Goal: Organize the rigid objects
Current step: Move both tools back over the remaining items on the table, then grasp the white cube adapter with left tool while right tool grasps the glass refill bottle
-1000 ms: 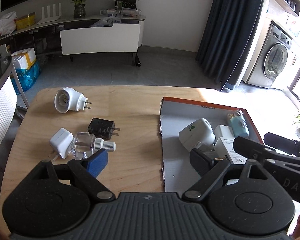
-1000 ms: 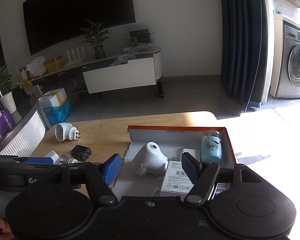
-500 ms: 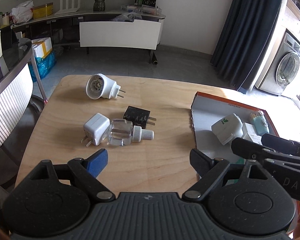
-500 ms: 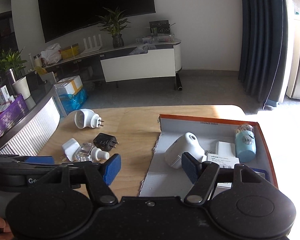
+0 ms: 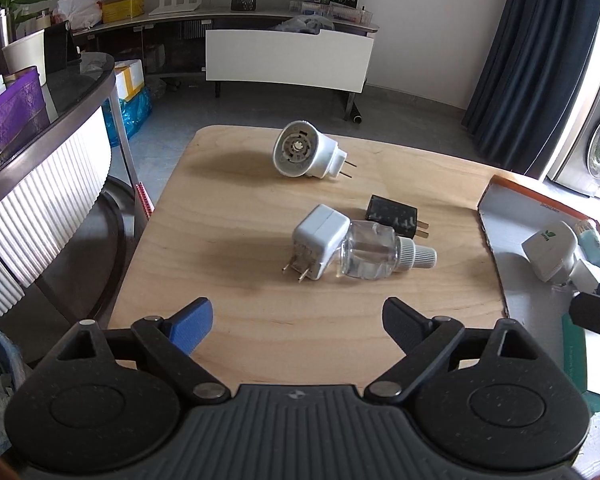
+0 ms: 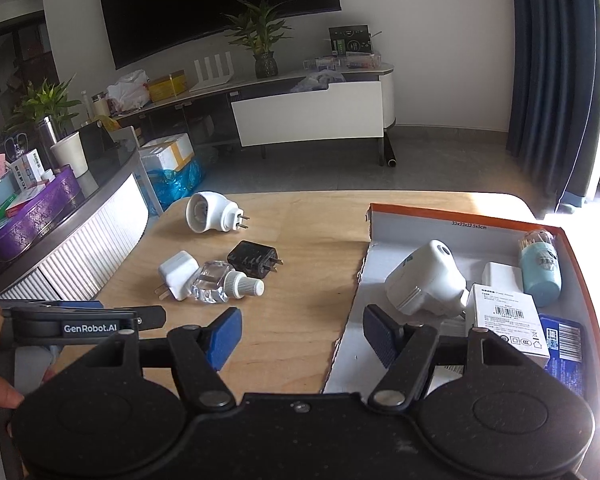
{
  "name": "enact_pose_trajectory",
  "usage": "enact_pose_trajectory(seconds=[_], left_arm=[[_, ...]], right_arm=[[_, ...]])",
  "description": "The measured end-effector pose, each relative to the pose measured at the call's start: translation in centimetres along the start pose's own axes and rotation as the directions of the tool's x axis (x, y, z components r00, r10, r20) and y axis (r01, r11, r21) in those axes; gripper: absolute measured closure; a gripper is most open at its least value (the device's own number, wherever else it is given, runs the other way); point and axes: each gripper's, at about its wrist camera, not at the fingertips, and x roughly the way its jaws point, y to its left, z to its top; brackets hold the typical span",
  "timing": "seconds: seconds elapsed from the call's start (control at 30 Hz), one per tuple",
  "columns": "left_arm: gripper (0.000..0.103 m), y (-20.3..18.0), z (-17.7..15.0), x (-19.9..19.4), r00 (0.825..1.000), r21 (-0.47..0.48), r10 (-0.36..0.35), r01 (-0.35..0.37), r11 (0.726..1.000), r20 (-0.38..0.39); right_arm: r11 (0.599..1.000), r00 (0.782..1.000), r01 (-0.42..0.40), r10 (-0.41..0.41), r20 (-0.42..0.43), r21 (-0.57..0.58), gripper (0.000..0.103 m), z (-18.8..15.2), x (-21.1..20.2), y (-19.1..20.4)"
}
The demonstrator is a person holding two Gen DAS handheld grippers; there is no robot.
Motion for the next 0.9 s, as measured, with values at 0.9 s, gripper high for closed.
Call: enact_pose_trajectory(seconds=[0.9], left_arm=[[0.012,3.8,2.8,4.1,0.994,-0.005,-0.035,0.036,0.999,0.106]], right_arm=[[1.0,1.0,0.011,-0.011,-0.026,0.017,0.023,-0.7,0.9,-1.3]])
